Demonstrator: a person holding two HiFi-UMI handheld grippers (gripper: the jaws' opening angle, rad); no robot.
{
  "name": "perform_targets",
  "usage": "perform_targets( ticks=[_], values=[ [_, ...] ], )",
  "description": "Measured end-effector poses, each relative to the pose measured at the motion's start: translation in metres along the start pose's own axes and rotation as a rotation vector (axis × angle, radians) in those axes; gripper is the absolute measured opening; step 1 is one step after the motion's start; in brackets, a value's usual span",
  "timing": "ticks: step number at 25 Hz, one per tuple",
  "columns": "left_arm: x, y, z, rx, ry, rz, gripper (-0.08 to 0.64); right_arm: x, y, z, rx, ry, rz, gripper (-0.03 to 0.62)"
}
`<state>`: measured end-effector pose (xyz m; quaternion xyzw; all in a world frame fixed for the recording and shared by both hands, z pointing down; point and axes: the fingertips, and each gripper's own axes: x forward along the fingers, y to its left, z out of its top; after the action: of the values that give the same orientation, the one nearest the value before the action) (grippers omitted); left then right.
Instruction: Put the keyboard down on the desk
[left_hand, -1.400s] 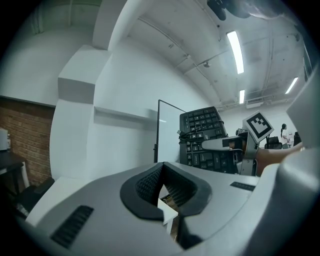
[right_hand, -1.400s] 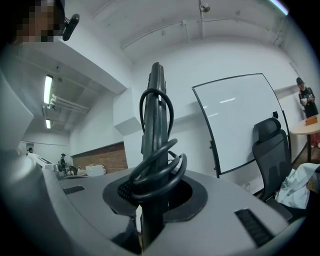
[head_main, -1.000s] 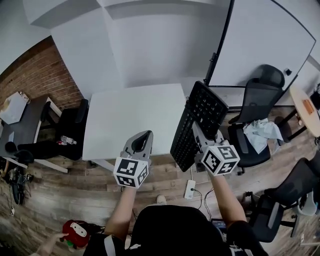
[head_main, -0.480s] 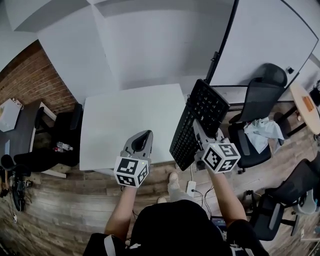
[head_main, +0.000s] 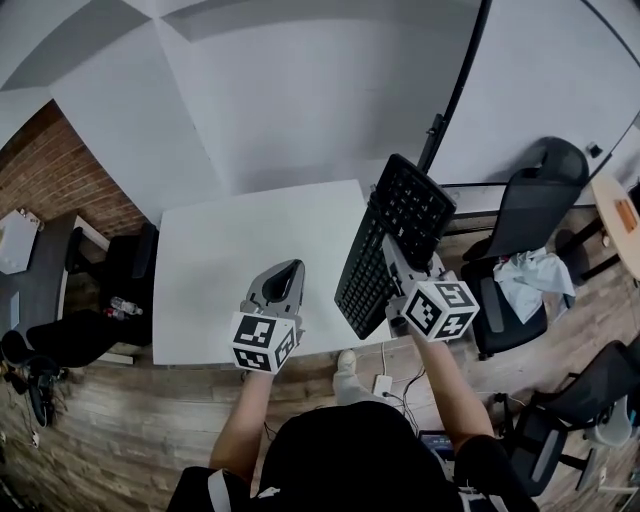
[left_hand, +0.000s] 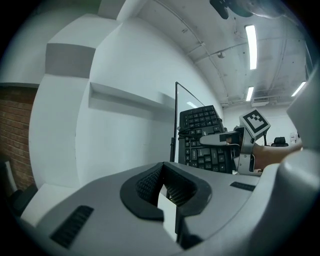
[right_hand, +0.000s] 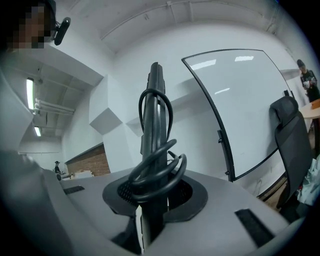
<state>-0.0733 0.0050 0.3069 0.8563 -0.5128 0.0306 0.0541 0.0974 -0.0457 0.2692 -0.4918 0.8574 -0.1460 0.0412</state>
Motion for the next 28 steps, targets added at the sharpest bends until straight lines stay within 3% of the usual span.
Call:
perform_targets(
  ticks=[18, 28],
  values=[
    [0.115, 0.019, 0.005, 0.043, 0.068, 0.043, 0.012, 0.101, -0.094, 0.019, 0.112, 0.023, 0.034, 0.109],
    [0.147, 0.041, -0.014, 0.037, 0.110, 0.048, 0.014, 0.147, -0.126, -0.003, 0.293, 0.062, 0.005, 0.110]
  ],
)
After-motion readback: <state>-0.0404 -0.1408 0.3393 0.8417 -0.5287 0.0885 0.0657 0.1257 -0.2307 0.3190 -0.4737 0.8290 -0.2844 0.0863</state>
